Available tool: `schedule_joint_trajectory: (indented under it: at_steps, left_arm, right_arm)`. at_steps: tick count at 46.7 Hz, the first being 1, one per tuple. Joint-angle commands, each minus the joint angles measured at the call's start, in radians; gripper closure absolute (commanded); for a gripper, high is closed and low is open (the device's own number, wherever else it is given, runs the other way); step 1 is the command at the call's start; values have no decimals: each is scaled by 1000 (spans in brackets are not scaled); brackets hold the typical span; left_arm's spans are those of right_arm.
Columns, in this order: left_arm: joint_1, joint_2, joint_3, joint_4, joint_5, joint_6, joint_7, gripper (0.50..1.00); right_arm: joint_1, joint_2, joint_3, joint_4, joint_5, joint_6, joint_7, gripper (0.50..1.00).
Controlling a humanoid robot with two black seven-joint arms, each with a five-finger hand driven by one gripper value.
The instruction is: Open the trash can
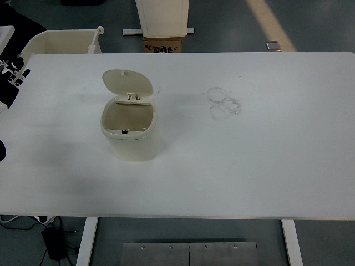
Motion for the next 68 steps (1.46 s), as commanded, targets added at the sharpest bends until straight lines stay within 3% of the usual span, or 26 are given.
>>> schedule_joint_trajectory:
  at_steps: [1, 68]
  left_arm:
    - [0, 0, 0, 0, 0, 0, 0, 500]
    - [0, 0, 0, 0, 0, -1, 0, 500]
  right_arm:
    - [0, 0, 0, 0, -1, 0, 1, 509]
    - [-1, 0, 0, 0, -1, 0, 9, 509]
